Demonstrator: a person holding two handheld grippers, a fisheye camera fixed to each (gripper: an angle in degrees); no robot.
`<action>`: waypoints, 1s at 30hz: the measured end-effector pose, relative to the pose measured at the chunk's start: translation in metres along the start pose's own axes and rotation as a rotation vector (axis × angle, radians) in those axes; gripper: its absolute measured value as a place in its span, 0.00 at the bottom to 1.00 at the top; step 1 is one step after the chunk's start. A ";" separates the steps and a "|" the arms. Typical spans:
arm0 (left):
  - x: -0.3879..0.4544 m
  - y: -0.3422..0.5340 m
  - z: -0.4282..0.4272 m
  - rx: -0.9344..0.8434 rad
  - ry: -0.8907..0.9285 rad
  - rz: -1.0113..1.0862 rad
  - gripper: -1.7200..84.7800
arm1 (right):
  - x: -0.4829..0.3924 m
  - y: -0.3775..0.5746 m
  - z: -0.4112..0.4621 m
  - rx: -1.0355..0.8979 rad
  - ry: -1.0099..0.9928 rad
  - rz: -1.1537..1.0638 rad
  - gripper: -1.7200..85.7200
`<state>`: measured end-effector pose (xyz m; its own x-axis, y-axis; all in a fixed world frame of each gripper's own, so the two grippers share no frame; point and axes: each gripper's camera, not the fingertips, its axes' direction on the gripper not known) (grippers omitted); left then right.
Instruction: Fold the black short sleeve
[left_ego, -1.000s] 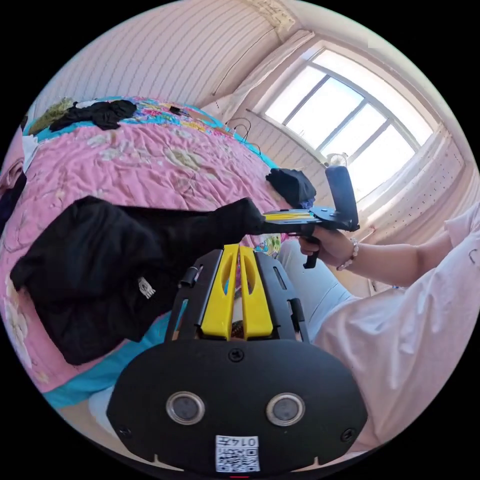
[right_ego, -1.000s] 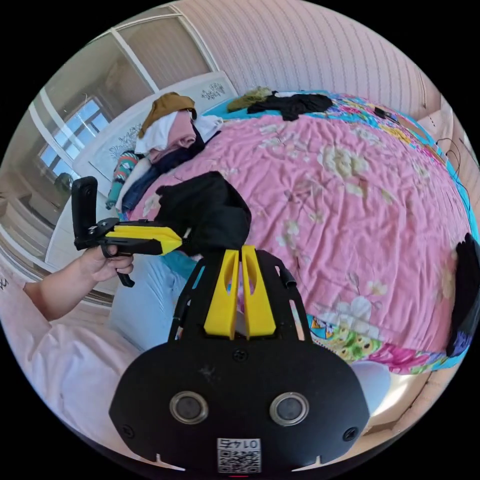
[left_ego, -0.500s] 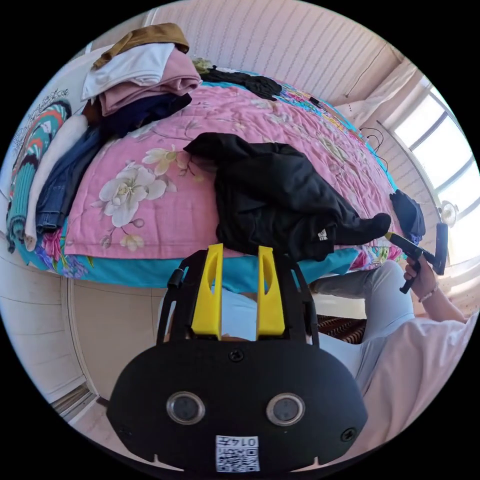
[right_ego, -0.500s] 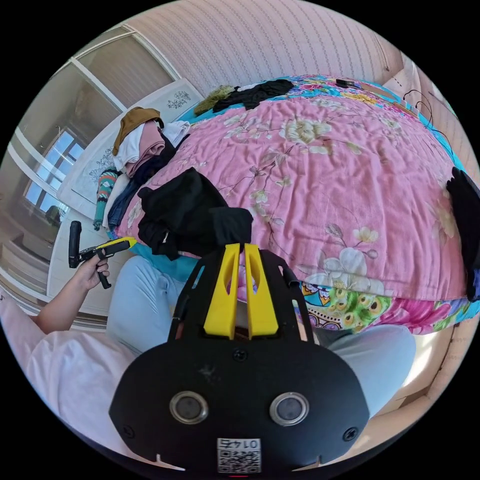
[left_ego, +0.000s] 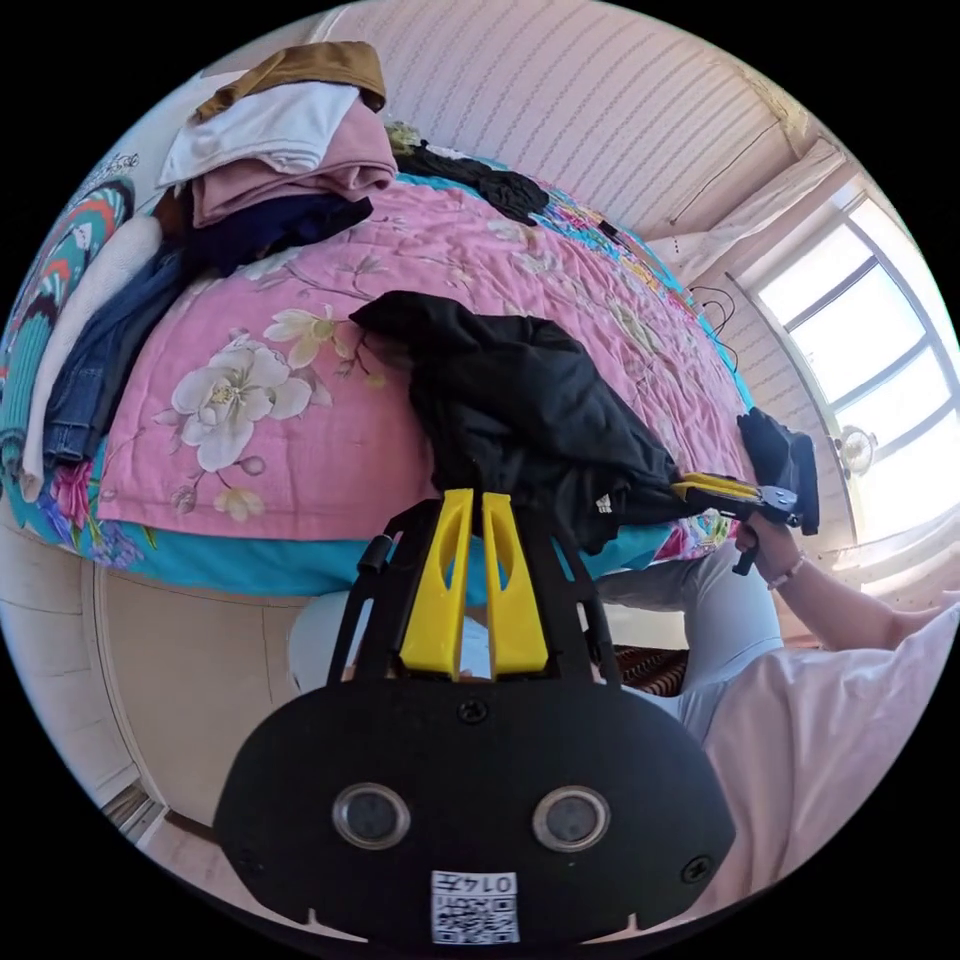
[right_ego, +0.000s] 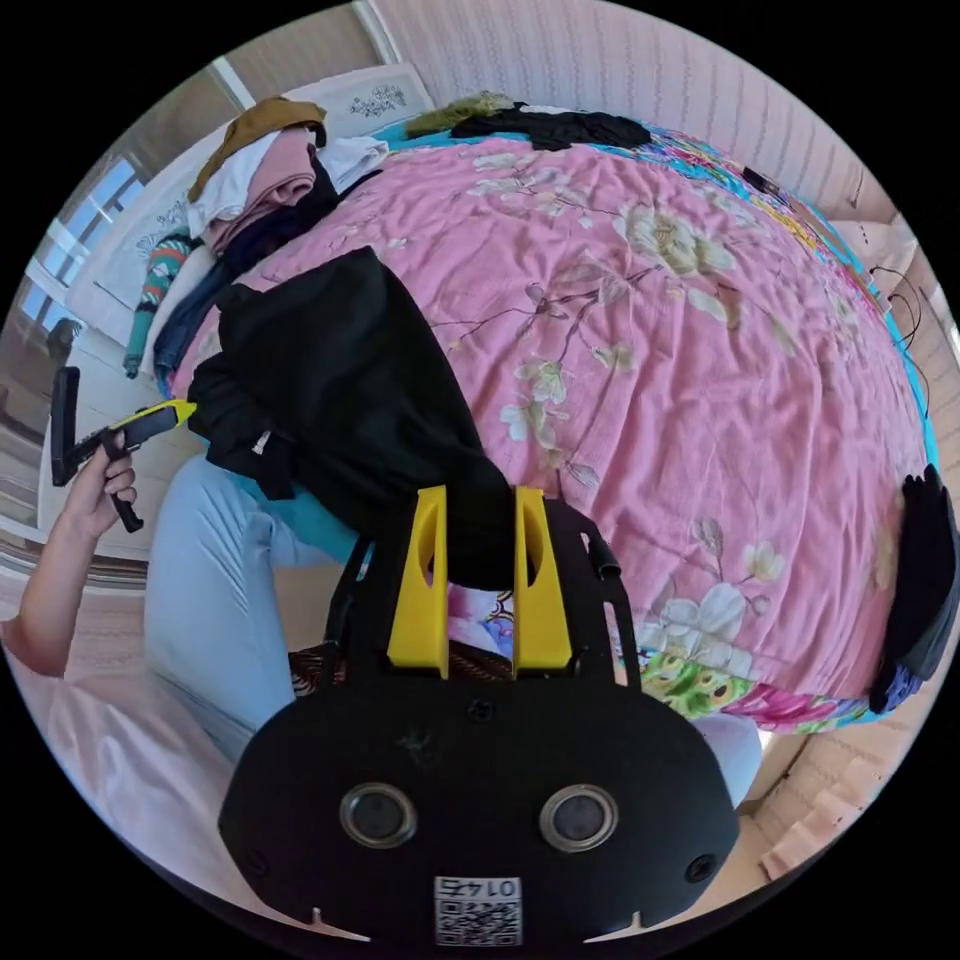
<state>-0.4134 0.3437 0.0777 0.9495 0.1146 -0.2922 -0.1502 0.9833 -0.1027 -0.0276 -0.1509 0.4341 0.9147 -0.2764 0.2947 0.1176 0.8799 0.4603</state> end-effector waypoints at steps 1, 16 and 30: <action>-0.004 0.002 -0.004 0.005 0.021 -0.003 0.01 | 0.011 0.003 -0.006 0.000 -0.048 -0.002 0.04; 0.044 -0.105 -0.109 0.308 0.129 0.230 0.01 | 0.158 0.003 -0.173 0.520 -0.635 0.222 0.02; -0.010 -0.032 0.073 -0.228 0.292 -0.114 0.01 | 0.201 0.076 -0.101 0.053 -0.333 0.426 0.03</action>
<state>-0.3977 0.3212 0.1528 0.8503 -0.0705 -0.5215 -0.1371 0.9271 -0.3488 0.2042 -0.1003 0.4433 0.7041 -0.0144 0.7100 -0.2644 0.9226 0.2808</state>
